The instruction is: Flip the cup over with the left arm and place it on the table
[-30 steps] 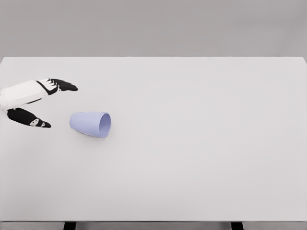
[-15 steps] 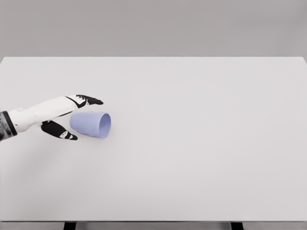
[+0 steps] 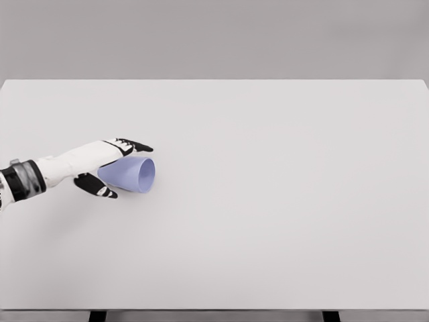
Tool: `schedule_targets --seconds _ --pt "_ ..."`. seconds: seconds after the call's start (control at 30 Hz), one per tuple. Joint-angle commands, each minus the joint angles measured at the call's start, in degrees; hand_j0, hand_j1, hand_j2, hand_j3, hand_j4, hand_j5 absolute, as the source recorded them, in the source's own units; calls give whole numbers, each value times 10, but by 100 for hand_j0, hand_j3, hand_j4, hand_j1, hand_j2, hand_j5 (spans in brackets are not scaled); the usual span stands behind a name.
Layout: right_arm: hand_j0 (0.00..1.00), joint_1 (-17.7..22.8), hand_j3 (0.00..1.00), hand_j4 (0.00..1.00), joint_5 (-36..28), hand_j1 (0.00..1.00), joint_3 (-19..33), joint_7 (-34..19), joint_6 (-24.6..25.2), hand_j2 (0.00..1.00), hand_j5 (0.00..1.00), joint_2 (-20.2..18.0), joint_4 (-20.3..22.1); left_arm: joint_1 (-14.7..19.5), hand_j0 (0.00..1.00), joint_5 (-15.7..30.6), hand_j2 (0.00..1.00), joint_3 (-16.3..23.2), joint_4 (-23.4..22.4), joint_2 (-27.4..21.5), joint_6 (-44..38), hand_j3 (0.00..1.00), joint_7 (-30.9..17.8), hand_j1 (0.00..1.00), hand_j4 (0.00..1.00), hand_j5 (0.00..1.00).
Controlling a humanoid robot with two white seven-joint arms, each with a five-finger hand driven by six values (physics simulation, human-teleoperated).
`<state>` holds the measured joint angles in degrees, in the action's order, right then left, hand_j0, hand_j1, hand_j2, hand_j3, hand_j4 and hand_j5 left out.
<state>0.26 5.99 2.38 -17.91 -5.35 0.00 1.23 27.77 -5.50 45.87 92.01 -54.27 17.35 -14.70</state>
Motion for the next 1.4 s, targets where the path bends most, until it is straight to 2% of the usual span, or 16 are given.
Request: schedule_targets --seconds 0.0,0.3,0.4,0.7,0.77,0.8,0.83,0.97,1.1,1.33,1.37 --pt "100 0 100 100 0 100 0 0 0 100 100 0 0 1 100 -7 100 1 0 6 -19 100 0 100 100 100" --pt "100 1 100 100 0 100 0 0 0 100 100 0 0 4 100 -13 100 5 -5 20 -35 100 0 100 100 100" --pt "100 1 100 100 0 100 0 0 0 100 100 0 0 4 100 -30 100 5 -9 32 -49 100 0 100 100 100" --pt "100 1 100 100 0 100 0 0 0 100 100 0 0 5 100 -30 100 10 -10 32 -50 100 0 100 100 100" --pt "100 1 100 100 0 100 0 0 0 100 100 0 0 6 92 -30 92 10 -10 32 -49 92 0 92 92 92" --pt "100 0 100 100 0 100 0 0 0 100 100 0 0 6 91 -31 91 10 -10 32 -49 91 0 91 91 91" --pt "100 1 100 100 0 100 0 0 0 100 100 0 0 6 85 -32 85 10 -9 32 -49 85 0 85 85 85" --pt "100 0 100 100 0 100 0 0 0 100 100 0 0 6 83 -32 83 12 -9 32 -48 83 0 83 83 83" --pt "100 1 100 100 0 100 0 0 0 100 100 0 0 7 73 -31 73 12 -8 32 -47 73 0 73 73 73" --pt "100 0 100 100 0 100 0 0 0 100 100 0 0 22 71 -23 71 12 -7 31 -40 71 0 71 71 71" --pt "100 0 100 100 0 100 0 0 0 100 100 0 0 25 72 -7 72 12 -7 29 -38 72 0 72 72 72"
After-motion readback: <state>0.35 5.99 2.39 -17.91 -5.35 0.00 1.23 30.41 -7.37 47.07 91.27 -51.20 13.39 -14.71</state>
